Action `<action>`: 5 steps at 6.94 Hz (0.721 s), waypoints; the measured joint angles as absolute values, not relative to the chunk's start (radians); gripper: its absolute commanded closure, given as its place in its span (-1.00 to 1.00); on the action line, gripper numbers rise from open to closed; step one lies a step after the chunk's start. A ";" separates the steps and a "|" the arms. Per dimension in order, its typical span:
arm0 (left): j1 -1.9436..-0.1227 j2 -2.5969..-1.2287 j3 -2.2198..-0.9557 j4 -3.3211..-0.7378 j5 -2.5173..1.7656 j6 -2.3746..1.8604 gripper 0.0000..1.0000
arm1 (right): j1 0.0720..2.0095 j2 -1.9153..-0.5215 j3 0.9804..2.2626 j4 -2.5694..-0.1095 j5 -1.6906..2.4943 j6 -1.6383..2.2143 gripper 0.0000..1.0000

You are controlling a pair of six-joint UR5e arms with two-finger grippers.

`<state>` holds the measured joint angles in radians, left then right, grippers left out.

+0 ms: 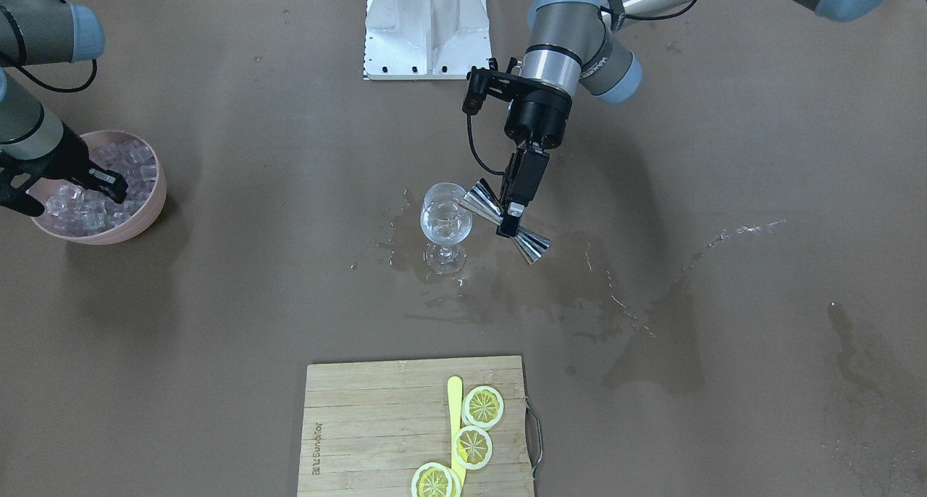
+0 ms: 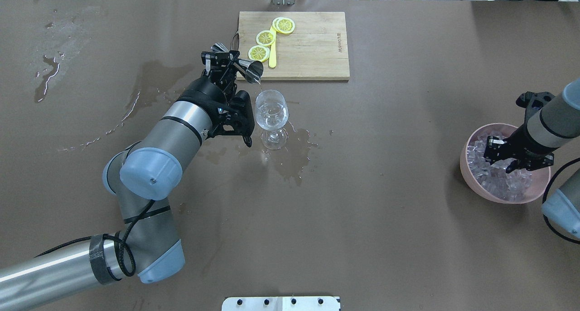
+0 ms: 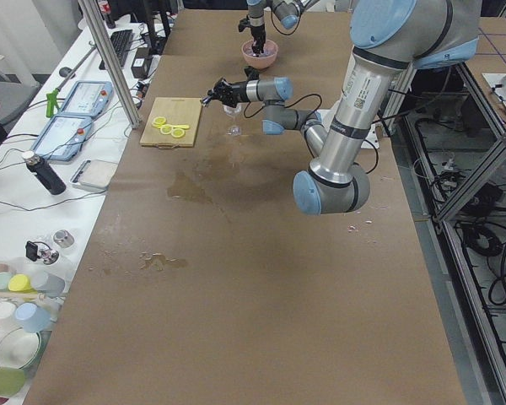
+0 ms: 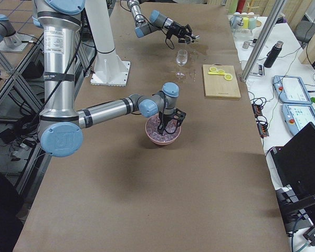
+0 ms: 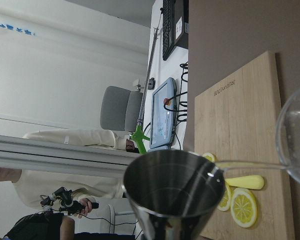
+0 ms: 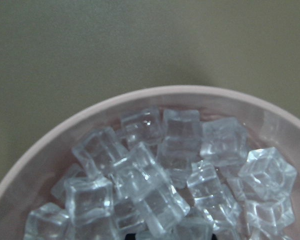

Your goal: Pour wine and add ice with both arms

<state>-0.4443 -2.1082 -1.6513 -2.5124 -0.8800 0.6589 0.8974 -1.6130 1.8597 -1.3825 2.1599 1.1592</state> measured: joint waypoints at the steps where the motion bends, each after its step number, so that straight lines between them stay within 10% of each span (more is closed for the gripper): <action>1: -0.438 -2.111 -1.652 -2.508 -0.862 0.672 1.00 | 0.908 -1.613 1.873 -1.383 2.160 1.159 0.68; 5: -0.401 -2.117 -1.656 -2.507 -0.803 0.719 1.00 | 0.966 -1.625 1.915 -1.386 2.157 1.153 0.68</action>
